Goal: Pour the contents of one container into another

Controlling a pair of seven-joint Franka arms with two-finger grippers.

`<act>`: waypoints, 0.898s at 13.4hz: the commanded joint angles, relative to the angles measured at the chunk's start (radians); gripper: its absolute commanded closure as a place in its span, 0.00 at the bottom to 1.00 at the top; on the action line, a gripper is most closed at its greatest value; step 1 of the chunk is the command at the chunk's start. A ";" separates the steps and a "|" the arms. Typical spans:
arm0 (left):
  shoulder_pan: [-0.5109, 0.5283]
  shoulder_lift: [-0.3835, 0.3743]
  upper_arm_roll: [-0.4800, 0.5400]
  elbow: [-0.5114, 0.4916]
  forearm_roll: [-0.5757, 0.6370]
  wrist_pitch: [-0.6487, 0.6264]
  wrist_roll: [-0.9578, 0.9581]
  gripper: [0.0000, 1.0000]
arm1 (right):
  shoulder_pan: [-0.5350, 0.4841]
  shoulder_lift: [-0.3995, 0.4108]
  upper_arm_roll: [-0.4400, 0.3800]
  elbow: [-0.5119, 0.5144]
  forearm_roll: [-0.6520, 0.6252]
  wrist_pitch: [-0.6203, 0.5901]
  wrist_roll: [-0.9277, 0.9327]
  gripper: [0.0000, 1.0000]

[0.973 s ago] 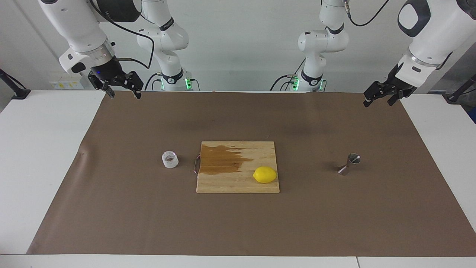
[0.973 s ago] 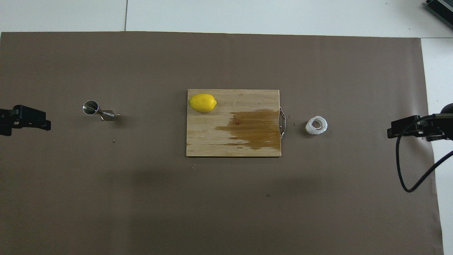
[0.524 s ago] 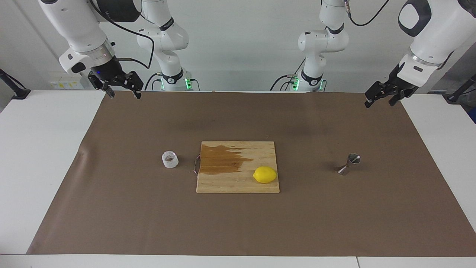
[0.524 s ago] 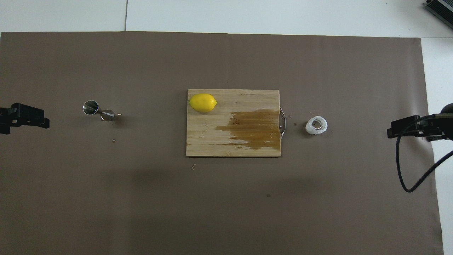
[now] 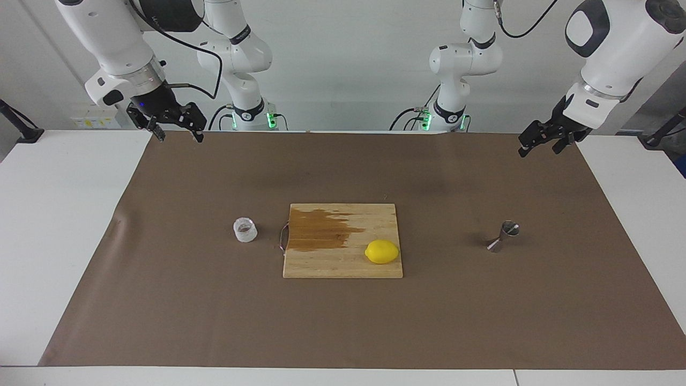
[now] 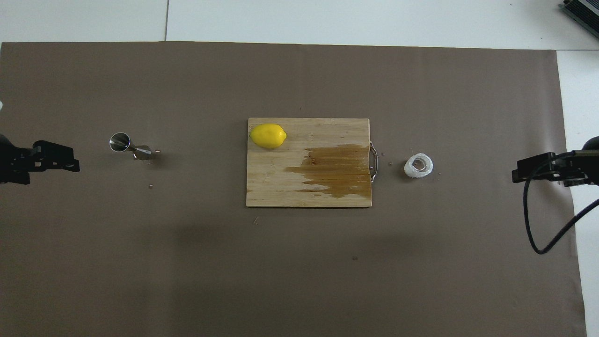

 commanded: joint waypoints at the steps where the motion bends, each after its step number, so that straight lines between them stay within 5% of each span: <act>1: -0.010 -0.086 0.003 -0.112 -0.024 -0.006 -0.088 0.00 | -0.008 -0.010 0.009 -0.010 -0.008 -0.007 0.009 0.00; 8: 0.007 -0.089 0.020 -0.133 -0.223 -0.087 -0.201 0.00 | -0.008 -0.010 0.009 -0.010 -0.008 -0.007 0.009 0.00; 12: 0.103 0.027 0.024 -0.081 -0.418 -0.201 -0.266 0.00 | -0.008 -0.010 0.009 -0.010 -0.008 -0.007 0.009 0.00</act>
